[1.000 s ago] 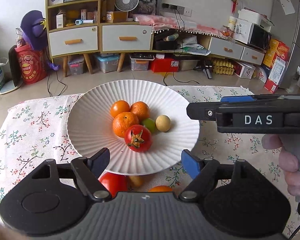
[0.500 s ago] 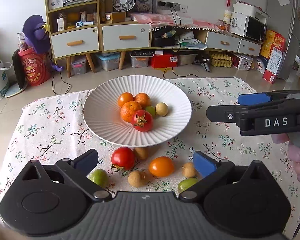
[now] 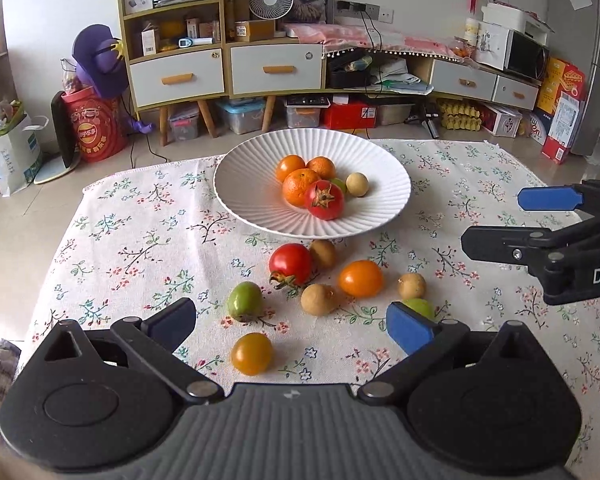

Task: Organize fruits
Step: 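Move both tools back from the bowl over the remaining fruits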

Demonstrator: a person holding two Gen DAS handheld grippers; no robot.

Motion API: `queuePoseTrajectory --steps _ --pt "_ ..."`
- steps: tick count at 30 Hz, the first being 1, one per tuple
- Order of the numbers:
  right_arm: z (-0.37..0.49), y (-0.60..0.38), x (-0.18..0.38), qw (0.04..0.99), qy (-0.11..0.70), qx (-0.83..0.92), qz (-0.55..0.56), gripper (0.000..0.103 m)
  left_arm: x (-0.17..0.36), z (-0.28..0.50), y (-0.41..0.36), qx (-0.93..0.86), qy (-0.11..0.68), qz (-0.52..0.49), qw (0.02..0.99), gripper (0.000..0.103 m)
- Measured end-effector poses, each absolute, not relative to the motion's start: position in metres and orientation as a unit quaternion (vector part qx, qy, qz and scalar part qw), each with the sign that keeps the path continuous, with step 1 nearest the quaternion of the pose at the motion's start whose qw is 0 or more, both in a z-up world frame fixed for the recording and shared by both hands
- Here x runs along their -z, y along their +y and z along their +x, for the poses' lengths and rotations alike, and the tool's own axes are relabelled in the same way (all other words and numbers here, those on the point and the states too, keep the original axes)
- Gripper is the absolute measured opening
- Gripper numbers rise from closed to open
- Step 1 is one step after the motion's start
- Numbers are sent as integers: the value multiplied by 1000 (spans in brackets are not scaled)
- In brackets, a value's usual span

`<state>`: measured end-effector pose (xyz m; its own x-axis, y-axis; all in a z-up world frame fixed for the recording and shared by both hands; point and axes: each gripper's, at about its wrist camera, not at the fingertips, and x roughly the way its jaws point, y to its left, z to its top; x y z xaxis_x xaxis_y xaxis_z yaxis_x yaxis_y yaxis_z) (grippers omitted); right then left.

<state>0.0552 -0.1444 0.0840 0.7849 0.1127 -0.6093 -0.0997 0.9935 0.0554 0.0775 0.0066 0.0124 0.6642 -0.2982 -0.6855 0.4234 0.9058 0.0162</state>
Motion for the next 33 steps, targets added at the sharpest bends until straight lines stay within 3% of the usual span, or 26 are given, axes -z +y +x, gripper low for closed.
queuePoseTrajectory --steps 33 --pt "18 -108 -17 911 391 -118 -55 102 41 65 53 166 371 76 910 99"
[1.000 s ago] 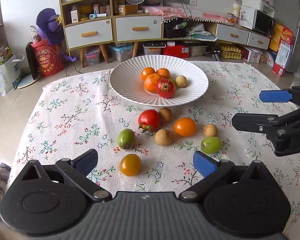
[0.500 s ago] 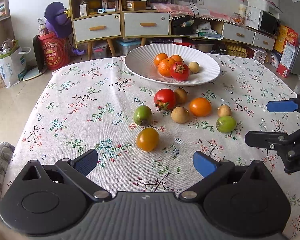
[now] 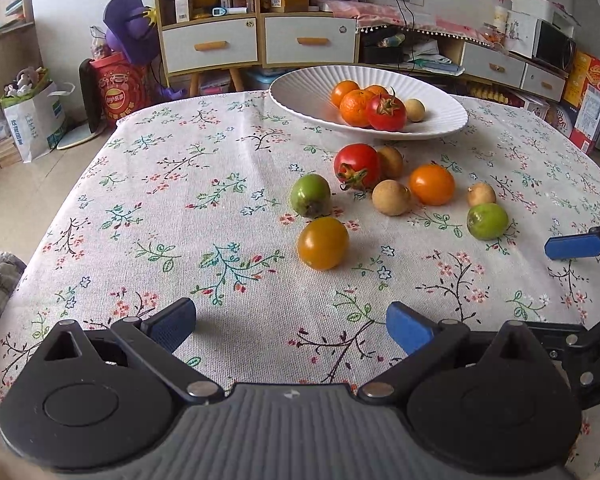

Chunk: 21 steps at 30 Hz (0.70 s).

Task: Organize fruits
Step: 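Move both tools back from the bowl over the remaining fruits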

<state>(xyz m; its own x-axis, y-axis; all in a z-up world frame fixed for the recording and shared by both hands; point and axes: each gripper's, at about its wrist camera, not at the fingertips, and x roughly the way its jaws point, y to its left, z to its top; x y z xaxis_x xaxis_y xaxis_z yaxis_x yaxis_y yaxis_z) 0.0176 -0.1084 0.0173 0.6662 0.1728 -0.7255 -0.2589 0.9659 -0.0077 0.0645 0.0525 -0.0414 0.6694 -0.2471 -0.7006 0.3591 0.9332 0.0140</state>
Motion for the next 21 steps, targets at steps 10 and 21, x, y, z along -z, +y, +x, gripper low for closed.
queuePoseTrajectory --steps 10,21 --pt "26 -112 -14 920 371 -116 -42 103 45 73 45 169 352 63 918 99" --pt "41 -108 -17 920 380 -91 -36 101 43 80 38 157 367 59 915 99"
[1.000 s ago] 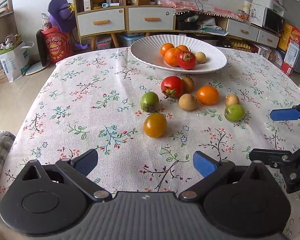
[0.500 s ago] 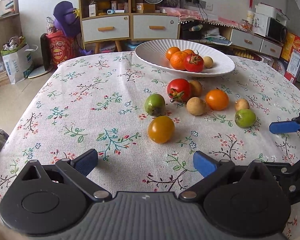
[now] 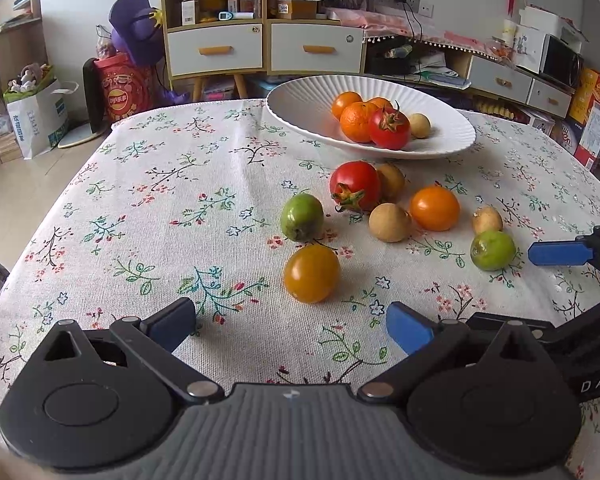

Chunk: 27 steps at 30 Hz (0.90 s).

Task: Organize fruits
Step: 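Move both tools back from the bowl over the remaining fruits, then grasp the yellow tomato with the left tool while the right tool grasps the light green tomato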

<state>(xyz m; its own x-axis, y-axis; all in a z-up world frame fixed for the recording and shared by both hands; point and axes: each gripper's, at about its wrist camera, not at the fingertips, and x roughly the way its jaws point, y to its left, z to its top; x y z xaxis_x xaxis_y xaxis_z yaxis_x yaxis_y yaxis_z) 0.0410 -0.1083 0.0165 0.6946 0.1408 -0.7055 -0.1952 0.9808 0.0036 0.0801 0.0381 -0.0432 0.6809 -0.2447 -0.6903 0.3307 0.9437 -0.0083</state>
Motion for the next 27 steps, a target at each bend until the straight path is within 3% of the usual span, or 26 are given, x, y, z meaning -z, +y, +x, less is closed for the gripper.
queuePoseTrajectory --steps 8,23,27 --pt "47 -108 -20 918 388 -72 -29 88 40 83 34 146 376 55 913 94" --pt "58 -112 -28 917 395 -57 -6 58 33 87 25 138 387 38 911 68" --pt "59 -114 -30 916 396 -61 5 49 31 87 25 144 388 29 910 57"
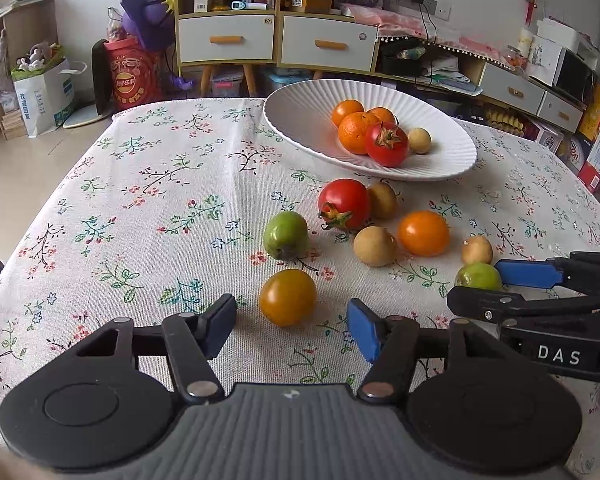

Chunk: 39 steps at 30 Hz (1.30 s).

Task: Organize fruits
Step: 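Grasp the yellow tomato with the left tool while the right tool grasps the light green tomato, then carry the yellow tomato with the left tool to the bowl while the right tool carries the green tomato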

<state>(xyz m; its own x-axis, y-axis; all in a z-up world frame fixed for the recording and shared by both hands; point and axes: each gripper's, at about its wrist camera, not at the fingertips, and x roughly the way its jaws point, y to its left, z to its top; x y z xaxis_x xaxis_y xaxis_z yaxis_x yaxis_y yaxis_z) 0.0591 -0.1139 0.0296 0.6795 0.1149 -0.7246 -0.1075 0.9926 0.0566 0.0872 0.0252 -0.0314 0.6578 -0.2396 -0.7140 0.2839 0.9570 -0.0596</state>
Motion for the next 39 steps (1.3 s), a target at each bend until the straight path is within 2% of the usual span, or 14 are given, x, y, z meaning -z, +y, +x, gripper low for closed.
queuePoseTrajectory --steps 10,13,39 --pt "60 -113 -32 916 394 -81 12 32 30 88 22 157 387 28 908 33" --pt "59 -111 -32 915 393 -85 10 31 29 88 22 156 388 31 908 26" --pt "60 -118 -58 918 382 -98 38 31 8 88 19 175 384 8 907 25"
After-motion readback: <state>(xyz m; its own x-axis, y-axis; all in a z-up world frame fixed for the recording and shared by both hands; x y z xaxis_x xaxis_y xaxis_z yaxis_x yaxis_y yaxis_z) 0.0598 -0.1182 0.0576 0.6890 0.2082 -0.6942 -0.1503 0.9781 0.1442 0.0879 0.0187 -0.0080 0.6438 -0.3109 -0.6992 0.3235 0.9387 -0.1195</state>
